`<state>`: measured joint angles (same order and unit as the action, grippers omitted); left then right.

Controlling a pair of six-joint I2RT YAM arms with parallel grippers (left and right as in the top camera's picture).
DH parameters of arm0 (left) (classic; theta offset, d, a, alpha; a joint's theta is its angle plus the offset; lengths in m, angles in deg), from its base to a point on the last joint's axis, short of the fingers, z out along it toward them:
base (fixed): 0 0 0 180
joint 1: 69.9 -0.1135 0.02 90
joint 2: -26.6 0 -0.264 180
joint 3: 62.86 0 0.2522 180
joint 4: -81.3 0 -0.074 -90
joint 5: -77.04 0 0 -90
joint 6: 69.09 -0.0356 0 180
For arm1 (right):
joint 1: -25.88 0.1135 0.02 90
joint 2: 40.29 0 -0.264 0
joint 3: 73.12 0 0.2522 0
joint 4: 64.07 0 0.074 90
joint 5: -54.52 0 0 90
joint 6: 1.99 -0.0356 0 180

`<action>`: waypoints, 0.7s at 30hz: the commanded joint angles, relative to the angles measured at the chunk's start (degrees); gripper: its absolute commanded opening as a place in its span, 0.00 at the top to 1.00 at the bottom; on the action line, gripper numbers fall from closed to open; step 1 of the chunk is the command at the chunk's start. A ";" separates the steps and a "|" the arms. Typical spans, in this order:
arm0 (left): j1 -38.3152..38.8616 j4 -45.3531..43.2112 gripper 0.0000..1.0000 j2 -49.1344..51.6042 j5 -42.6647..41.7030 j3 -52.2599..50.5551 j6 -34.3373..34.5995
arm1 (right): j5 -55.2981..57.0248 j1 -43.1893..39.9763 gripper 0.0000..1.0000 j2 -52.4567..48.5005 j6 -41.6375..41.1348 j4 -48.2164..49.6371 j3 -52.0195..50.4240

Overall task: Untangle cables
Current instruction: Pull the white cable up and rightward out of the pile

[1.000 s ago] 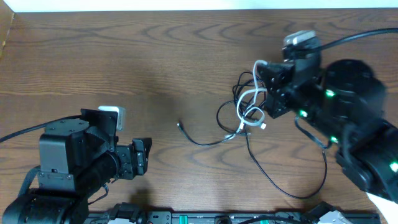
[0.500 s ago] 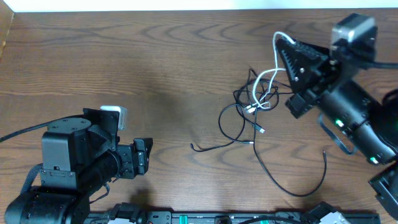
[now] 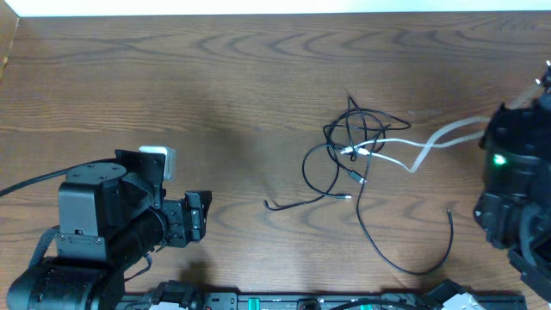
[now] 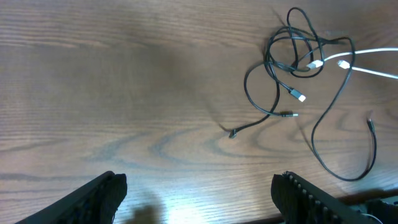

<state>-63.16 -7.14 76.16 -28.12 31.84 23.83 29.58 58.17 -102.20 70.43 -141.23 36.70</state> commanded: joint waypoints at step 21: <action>-0.35 1.05 0.20 0.20 -0.94 -0.26 -0.59 | -23.45 -2.82 0.99 -20.22 -19.06 -12.92 -9.35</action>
<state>-63.16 -6.28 76.34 -28.32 31.80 23.83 -2.68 57.32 -122.37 52.92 -153.93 27.14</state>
